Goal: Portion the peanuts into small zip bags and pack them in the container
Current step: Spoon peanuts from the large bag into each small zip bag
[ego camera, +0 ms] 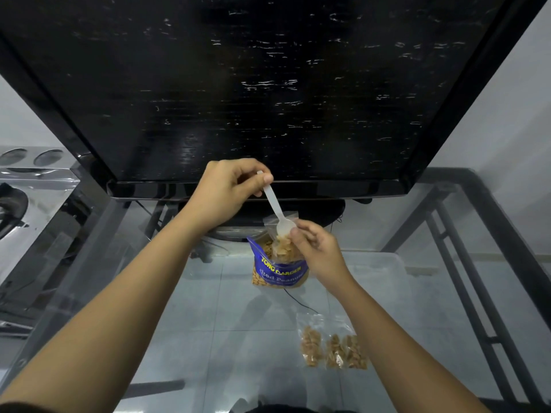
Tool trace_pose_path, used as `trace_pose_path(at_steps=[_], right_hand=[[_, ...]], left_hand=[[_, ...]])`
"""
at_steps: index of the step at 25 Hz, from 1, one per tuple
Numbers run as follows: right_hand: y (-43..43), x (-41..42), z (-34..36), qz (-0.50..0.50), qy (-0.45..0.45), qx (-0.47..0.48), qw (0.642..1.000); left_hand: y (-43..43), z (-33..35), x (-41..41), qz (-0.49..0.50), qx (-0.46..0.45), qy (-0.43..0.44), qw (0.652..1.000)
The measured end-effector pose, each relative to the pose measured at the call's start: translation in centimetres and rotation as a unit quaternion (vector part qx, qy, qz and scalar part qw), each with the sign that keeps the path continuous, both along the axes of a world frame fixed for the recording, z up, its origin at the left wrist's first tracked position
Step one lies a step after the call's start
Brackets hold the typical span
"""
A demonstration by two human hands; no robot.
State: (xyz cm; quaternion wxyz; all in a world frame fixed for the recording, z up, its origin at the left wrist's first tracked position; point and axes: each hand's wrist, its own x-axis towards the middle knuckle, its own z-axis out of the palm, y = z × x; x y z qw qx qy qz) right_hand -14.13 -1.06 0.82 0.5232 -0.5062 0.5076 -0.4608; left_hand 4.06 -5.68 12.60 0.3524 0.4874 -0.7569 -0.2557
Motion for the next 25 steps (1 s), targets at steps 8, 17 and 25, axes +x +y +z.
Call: trace_pose_path(at_steps=[8, 17, 25], right_hand=[[-0.3, -1.3, 0.7, -0.047, 0.016, -0.003, 0.999], [1.5, -2.4, 0.8, -0.078, -0.019, 0.048, 0.996], [5.6, -3.2, -2.2, -0.050, 0.033, 0.089, 0.994]], left_hand=[[0.2, 1.5, 1.3, 0.012, -0.060, 0.039, 0.997], [0.9, -7.3, -0.6, 0.109, 0.138, -0.038, 0.984], [2.2, -10.1, 0.0, 0.178, 0.179, -0.010, 0.968]])
